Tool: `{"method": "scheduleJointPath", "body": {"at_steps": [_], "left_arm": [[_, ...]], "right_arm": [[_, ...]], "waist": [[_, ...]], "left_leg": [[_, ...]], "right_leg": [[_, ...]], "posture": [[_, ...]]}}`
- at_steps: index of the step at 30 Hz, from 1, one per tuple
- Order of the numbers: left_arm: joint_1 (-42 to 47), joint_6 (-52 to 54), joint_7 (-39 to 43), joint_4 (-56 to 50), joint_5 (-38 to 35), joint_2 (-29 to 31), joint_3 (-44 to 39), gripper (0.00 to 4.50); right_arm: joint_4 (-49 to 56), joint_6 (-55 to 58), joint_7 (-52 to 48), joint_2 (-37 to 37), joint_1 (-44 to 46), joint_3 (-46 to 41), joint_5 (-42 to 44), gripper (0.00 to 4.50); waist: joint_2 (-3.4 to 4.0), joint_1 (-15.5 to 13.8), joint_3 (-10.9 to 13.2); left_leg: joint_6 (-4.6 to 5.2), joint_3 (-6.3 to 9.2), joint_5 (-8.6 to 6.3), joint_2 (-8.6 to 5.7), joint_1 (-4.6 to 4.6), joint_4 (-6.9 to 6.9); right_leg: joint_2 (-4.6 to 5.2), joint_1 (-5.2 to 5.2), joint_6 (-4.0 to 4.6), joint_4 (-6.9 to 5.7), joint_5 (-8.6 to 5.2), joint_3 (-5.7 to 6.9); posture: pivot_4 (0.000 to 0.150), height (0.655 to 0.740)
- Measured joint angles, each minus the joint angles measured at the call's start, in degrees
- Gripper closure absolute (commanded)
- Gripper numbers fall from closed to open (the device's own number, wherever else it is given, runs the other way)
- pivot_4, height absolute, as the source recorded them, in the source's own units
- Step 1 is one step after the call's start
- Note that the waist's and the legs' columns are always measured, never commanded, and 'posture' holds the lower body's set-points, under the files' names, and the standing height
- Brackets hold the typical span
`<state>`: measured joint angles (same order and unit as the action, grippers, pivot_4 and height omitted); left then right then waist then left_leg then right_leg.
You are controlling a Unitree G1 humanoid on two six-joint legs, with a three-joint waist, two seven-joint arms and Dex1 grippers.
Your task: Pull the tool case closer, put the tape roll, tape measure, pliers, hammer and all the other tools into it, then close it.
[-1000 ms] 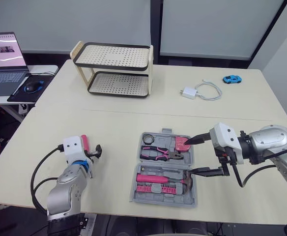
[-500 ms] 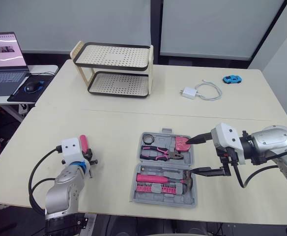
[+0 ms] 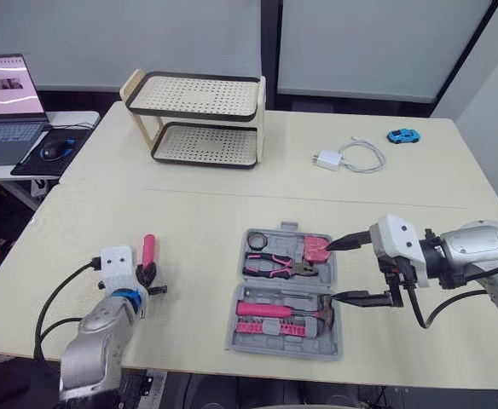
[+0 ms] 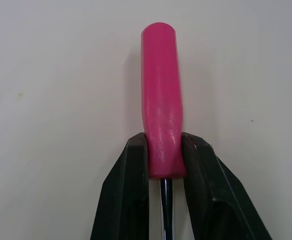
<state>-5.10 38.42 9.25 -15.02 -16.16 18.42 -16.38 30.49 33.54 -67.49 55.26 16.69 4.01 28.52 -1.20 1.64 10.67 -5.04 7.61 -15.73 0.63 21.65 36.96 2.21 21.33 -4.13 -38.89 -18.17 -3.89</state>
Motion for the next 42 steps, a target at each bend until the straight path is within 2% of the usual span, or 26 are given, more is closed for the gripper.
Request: {"method": "scheduleJointPath", "body": {"at_steps": [5, 8, 16, 31, 32, 39, 42], "left_arm": [[-8.55, 0.04, 4.70, -7.62, -0.56, 1.56, 3.95, 3.93], [-10.28, -0.09, 5.02, -8.76, -0.09, 0.77, 6.31, 3.93], [-9.23, -0.21, 2.75, -10.09, 2.33, -2.34, 12.30, 3.93], [-5.73, -0.15, 1.95, -7.92, 6.04, -2.37, 14.91, 3.93], [-5.71, -0.20, 2.22, -7.87, 6.03, -2.32, 14.82, 3.20], [-7.57, -0.16, 5.04, -9.46, 4.73, -1.52, 14.36, 1.14], [-10.28, 0.86, 6.64, -12.02, 3.14, 0.53, 12.38, 0.27]], "right_arm": [[0.64, 0.13, 0.02, 0.06, -0.50, -0.43, 0.37, 0.00], [0.67, 0.35, 0.02, 0.18, -0.63, -0.55, 0.47, 0.00], [0.70, 0.69, -0.14, 0.62, -0.67, -0.54, 0.92, 0.00], [0.80, 0.78, -0.71, 1.48, -1.30, -0.55, 1.06, 0.00], [0.84, 0.79, -0.69, 1.49, -1.55, -0.55, 1.06, 0.00], [0.93, 0.66, -0.66, 1.76, -2.40, -0.82, 1.05, 0.00], [0.93, 0.56, -0.60, 2.01, -2.94, -1.19, 1.03, 0.00]], "waist": [[0.01, -0.02, 0.01], [0.01, -0.05, 0.01], [0.02, -0.13, 0.01], [0.10, -0.18, -0.04], [0.10, -0.18, -0.04], [0.10, -0.10, -0.04], [0.11, 0.16, -0.03]], "left_leg": [[0.00, 0.00, 0.00, -0.01, 0.11, 0.00], [0.01, 0.03, 0.00, -0.01, 0.10, 0.01], [0.01, 0.03, 0.00, -0.03, 0.09, 0.03], [0.01, 0.04, 0.01, -0.05, 0.06, 0.04], [0.01, 0.04, 0.01, -0.05, 0.06, 0.04], [0.01, 0.02, 0.01, -0.04, 0.06, 0.03], [0.01, 0.02, 0.01, -0.02, 0.07, 0.00]], "right_leg": [[0.02, 0.07, 0.00, 0.05, 0.00, 0.01], [0.01, 0.05, 0.00, 0.04, 0.00, 0.04], [0.00, 0.02, -0.04, 0.03, 0.03, 0.02], [0.01, -0.02, -0.05, 0.01, 0.03, 0.03], [0.01, -0.02, -0.05, 0.01, 0.03, 0.03], [0.01, -0.01, -0.05, 0.01, 0.03, 0.02], [0.00, 0.04, -0.04, 0.00, 0.03, 0.01]], "posture": [[0.150, 0.7350], [0.150, 0.7350], [0.150, 0.7350], [0.150, 0.7350], [0.150, 0.7350], [0.150, 0.7350], [0.150, 0.7350]]}}
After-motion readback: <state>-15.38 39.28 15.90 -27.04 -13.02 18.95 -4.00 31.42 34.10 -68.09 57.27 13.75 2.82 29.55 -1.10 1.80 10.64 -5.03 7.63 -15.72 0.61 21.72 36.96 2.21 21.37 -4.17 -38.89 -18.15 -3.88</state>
